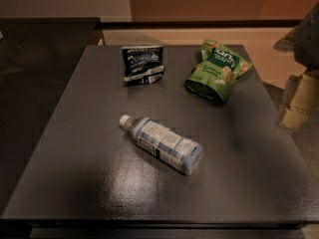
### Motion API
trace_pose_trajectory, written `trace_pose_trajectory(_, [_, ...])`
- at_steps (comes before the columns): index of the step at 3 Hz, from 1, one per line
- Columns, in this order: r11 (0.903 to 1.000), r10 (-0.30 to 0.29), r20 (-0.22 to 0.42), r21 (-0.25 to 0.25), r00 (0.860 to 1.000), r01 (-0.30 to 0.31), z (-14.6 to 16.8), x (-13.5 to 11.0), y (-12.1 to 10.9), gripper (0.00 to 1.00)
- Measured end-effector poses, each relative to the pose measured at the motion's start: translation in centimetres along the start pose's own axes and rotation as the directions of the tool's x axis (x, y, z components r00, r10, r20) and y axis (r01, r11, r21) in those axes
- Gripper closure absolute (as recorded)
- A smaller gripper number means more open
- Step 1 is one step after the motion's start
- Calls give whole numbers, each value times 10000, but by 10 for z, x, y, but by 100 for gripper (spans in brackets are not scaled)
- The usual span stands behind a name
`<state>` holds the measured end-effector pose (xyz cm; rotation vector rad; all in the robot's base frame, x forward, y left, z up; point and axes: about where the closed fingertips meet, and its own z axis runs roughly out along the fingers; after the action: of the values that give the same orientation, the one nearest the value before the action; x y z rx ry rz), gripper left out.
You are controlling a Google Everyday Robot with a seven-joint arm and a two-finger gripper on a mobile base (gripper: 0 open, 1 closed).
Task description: Place blue plastic bottle upright
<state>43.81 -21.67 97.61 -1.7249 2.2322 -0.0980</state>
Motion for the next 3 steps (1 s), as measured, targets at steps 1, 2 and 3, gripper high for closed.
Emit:
trace_pose_trajectory(1, [10000, 0, 1, 2, 10000, 0, 0, 0, 0, 0])
trace_pose_trajectory(2, [9995, -273, 146, -175, 9995, 276, -4, -12, 10, 0])
trace_pose_trajectory(3, [9965, -699, 230, -436, 9973, 709, -3, -36, 29, 0])
